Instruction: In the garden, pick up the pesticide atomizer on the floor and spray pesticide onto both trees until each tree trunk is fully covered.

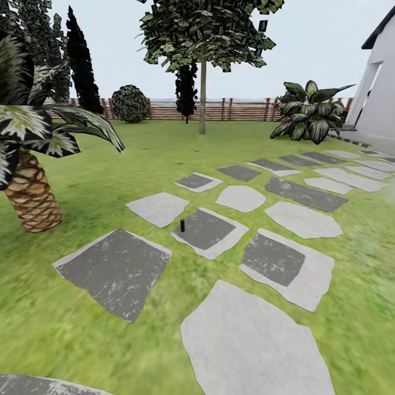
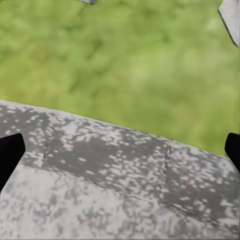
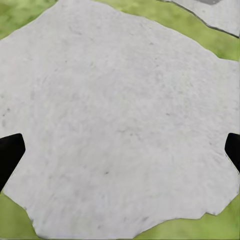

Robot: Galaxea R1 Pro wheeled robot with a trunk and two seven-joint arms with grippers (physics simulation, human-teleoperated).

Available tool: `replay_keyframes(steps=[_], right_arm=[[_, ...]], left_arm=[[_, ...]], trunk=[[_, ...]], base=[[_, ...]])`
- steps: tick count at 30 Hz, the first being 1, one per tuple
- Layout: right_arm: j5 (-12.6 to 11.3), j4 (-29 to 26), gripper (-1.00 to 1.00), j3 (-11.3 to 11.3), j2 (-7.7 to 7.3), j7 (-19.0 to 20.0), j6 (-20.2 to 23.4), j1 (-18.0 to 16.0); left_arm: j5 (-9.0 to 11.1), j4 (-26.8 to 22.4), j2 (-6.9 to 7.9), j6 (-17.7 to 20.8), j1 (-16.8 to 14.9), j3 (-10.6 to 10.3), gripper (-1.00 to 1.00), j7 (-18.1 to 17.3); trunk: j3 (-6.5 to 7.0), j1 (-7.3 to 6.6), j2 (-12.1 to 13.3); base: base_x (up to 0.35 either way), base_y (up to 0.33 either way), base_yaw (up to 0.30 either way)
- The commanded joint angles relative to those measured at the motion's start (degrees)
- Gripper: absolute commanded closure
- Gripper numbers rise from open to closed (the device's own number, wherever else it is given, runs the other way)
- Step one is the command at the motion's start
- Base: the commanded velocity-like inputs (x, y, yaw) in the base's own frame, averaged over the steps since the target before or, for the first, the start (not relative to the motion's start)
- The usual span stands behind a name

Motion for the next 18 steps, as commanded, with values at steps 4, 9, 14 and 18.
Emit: replay_keyframes(steps=[4, 9, 14, 18], right_arm=[[0.0, -0.02, -1.0, 0.06, 0.0, 0.0, 0.0, 0.0], [0.0, -0.02, -1.0, 0.06, 0.0, 0.0, 0.0, 0.0], [0.0, -0.02, -1.0, 0.02, 0.0, 0.0, 0.0, 0.0], [0.0, 0.0, -1.0, 0.01, 0.0, 0.0, 0.0, 0.0]], left_arm=[[-0.02, 0.0, 0.0, 0.0, 0.0, -0.01, -1.0, 0.0], [-0.02, 0.0, 0.0, 0.0, 0.0, -0.01, -1.0, 0.0], [0.0, 0.0, 0.0, 0.0, 0.0, 0.01, -1.0, 0.0], [-0.05, 0.0, 0.0, 0.0, 0.0, -0.01, -1.0, 0.0]], trunk=[[0.0, 0.0, 0.0], [0.0, 0.0, 0.0], [0.0, 0.0, 0.0], [0.0, 0.0, 0.0]], base=[[0.338, -0.084, 0.0], [0.333, -0.105, 0.0], [0.316, -0.125, 0.0], [0.301, -0.138, 0.0]])
